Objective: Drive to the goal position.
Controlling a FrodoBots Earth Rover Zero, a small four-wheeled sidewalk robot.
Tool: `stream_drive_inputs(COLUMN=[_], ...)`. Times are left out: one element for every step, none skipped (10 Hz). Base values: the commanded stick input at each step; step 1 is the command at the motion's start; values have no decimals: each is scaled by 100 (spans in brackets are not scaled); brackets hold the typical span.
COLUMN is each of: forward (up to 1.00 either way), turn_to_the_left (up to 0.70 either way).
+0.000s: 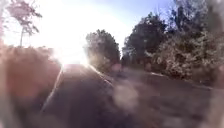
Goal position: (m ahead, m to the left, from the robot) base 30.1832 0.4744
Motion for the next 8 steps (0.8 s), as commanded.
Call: stream_drive_inputs(forward=[85, 85, 10, 0, 0, 0, 0, 0], turn_to_the_left=[-34, -34, -4, 0, 0, 0, 0, 0])
